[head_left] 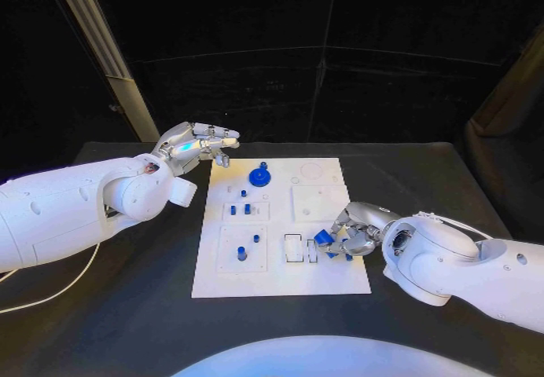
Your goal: Assemble the parts on the task board
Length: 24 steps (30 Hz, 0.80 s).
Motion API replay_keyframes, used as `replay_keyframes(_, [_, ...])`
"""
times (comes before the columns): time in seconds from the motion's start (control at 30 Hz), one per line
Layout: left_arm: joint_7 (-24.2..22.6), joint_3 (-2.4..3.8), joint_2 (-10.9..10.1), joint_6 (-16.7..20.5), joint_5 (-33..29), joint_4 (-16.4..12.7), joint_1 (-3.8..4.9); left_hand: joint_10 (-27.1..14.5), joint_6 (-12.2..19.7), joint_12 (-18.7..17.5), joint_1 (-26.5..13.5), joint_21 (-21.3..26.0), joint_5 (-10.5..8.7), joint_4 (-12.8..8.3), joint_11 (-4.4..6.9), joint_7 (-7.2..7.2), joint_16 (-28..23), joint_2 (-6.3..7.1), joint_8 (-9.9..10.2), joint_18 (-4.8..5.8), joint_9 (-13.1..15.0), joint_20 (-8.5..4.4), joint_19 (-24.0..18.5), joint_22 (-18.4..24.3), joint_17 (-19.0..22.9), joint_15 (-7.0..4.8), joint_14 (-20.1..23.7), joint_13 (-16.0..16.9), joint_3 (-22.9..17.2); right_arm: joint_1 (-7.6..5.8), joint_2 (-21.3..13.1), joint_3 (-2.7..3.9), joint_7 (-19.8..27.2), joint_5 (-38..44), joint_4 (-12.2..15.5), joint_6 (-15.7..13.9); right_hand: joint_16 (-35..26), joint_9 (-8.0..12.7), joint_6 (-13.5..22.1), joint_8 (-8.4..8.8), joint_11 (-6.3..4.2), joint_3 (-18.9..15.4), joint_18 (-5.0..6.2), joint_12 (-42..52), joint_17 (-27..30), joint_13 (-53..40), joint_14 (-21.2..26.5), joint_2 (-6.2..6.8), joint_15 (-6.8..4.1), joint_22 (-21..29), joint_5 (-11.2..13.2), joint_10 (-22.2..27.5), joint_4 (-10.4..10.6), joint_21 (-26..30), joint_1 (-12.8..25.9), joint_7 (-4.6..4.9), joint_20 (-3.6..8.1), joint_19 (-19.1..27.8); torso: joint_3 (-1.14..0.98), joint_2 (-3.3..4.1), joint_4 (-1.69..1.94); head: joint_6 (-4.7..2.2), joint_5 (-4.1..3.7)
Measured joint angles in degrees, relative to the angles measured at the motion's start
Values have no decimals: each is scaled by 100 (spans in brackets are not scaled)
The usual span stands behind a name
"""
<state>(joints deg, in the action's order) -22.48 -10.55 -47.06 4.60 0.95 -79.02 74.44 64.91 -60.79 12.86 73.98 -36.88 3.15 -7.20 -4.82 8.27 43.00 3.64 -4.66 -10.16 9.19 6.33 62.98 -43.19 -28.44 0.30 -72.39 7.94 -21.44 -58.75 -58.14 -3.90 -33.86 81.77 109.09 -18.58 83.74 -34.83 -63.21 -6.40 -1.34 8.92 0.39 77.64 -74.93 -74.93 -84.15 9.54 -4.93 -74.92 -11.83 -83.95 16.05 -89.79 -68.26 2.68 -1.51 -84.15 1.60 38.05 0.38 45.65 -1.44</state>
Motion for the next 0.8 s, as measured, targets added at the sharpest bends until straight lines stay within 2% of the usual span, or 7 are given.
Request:
replay_keyframes(0.17, [0,-1,4,-2,0,-2,0,0,0,0,0,0,0,0,0,0,0,0,0,0,0,0,0,0,0,0,0,0,0,-2,-11,3,114,-145,110,-299,0,-16,-47,29,0,7,0,0,1,0,21,-7,-20,0,-128,0,7,0,-7,-13,14,14,1,0,4,-13,-8])
replay_keyframes(0.3, [0,-2,4,-4,0,-4,0,0,0,0,0,0,0,0,0,0,0,0,0,0,0,0,0,-1,0,0,0,0,0,-2,58,3,170,-260,113,-398,0,-40,-47,33,0,7,0,0,1,0,21,-25,-20,0,-165,0,7,0,11,-13,20,20,1,1,4,-14,-1])
replay_keyframes(0.47, [0,-2,5,-5,0,-6,0,0,0,0,0,0,0,0,0,0,0,0,0,0,-1,0,0,-1,0,0,0,-1,0,-2,262,3,189,-414,37,-394,-1,-84,-78,44,0,-13,0,0,1,0,21,-141,-20,0,-165,0,26,0,153,-5,20,20,1,6,4,-16,4])
replay_keyframes(0.57, [0,-2,7,-6,0,-10,0,0,0,22,-16,0,0,13,0,0,0,-16,0,0,-1,0,0,6,6,0,0,1,13,-2,393,3,184,-507,-18,-357,-1,-97,-128,41,-15,-13,1,0,1,0,21,-134,-20,0,-165,-15,26,0,279,-55,19,20,2,10,4,-14,8])
replay_keyframes(0.8, [1,-2,7,-7,0,-16,0,0,0,22,-21,0,0,16,0,0,0,-21,0,0,-1,0,0,7,8,0,0,4,16,-2,619,3,99,-654,-107,-261,-1,-128,-197,39,-32,3,1,-14,1,1,17,-184,-24,0,-166,-7,43,0,433,-52,19,20,2,14,4,2,25])
